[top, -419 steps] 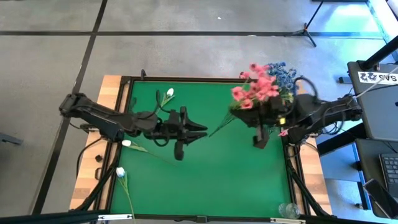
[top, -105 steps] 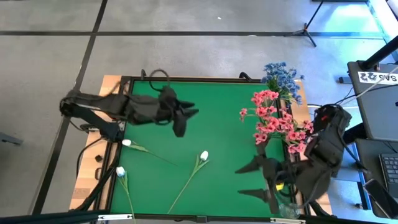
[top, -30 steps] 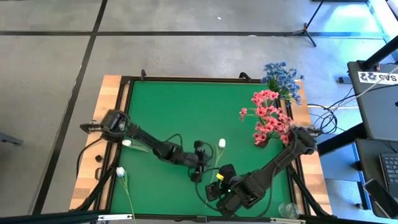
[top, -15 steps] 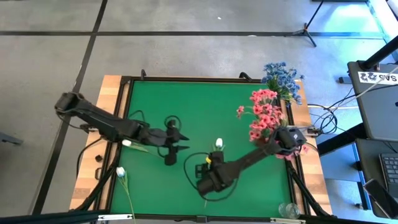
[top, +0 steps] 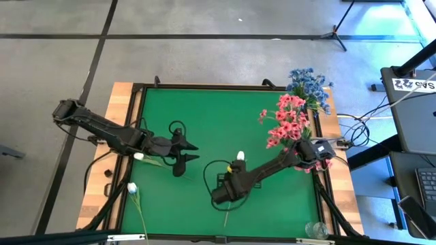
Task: Sort flowers into vase by color
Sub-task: Put the top white flower into the transparent vase
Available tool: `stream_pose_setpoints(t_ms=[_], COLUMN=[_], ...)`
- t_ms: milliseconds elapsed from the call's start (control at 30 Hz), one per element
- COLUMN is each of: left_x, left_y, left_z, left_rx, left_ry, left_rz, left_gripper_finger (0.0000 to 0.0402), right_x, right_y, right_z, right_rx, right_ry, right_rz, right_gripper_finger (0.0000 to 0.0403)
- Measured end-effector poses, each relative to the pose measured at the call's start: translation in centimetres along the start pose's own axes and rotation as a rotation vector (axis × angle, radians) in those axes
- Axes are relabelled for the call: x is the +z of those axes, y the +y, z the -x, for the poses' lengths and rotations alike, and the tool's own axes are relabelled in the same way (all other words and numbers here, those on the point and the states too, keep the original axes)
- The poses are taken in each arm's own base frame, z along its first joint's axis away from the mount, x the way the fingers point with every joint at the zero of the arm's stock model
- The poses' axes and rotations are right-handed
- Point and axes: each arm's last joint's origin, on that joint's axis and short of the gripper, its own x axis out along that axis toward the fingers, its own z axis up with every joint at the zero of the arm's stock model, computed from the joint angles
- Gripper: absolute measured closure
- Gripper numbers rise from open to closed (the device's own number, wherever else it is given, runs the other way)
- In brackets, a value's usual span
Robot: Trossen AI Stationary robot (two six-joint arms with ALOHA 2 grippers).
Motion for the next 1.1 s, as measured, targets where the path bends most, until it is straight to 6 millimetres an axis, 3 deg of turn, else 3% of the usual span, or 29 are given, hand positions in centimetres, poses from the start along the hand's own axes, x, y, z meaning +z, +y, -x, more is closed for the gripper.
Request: stream_pose_setpoints(t_ms=[233, 467, 667, 833, 933, 1100], left_x=[0.2, 0.7, 0.7, 0.4, 0.1, -0.5], left_y=[0.4, 1.0, 0.9, -0.2, -1.0, -2.3], left_z=[-0.1, -0.4, -0.4, 0.0, 0.3, 0.9], left_rx=[0.044, 0.039, 0.024, -0.026, -0.063, -0.117], left_ry=[-0.019, -0.032, -0.036, -0.03, -0.027, -0.001], left_rz=[0.005, 0.034, 0.116, 0.149, 0.185, 0.281], left_gripper_finger=[0.0247, 0.0247, 0.0247, 0.0247, 0.0247, 0.0247], right_x=[-2.1, -2.0, -0.1, 0.5, -0.8, -5.0], right_y=[-2.3, -6.3, -11.5, -16.5, -19.8, -25.9], right_z=[3.3, 9.0, 14.4, 18.4, 19.4, 19.7], right_rx=[0.062, 0.17, 0.271, 0.472, 0.54, 0.586], right_ry=[0.051, 0.046, -0.03, -0.064, -0.074, -0.021], right_rz=[0.068, 0.115, 0.165, 0.261, 0.405, 0.679], right_gripper_finger=[0.0167, 0.0106, 0.0051, 0.0045, 0.005, 0.006])
